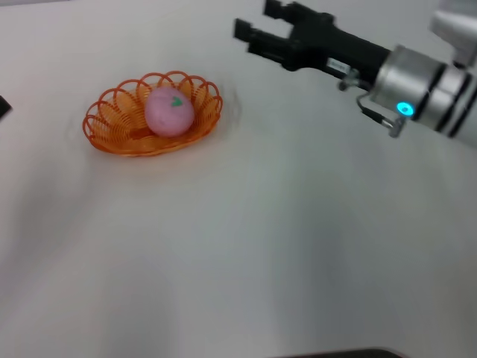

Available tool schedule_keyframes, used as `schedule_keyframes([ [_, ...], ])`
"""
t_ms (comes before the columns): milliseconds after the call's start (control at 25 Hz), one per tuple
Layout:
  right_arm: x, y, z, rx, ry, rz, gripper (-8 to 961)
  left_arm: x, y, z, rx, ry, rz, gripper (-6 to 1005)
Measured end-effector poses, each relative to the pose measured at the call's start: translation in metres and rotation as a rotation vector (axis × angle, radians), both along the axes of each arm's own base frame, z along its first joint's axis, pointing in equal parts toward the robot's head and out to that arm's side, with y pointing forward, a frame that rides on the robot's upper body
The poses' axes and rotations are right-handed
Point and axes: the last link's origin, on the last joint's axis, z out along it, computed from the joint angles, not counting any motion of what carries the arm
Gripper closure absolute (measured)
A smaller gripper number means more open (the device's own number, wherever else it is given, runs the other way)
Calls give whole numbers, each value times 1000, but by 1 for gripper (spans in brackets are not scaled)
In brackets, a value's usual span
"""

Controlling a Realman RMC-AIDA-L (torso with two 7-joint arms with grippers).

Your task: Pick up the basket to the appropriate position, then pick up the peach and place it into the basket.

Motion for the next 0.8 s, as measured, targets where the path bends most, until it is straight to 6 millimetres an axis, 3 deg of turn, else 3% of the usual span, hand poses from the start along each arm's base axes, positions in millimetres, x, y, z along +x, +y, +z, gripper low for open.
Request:
schedule_keyframes([
  [160, 13, -16, 3, 32, -14, 53, 127, -2, 2, -11, -9, 42, -1, 111],
  [280, 23, -30, 11, -70, -82, 136, 127, -4, -5, -17, -143, 151, -33, 112],
  [440, 40, -45, 37, -250, -110, 166, 127, -8, -18, -18, -295, 236, -47, 112],
  [600, 56, -51, 62, -256, -100, 138, 127, -11, -30, -15, -363, 253, -41, 112],
  [800, 61, -53, 71, -312, -136, 125, 127, -14, -40, -10, -398, 255, -17, 112],
])
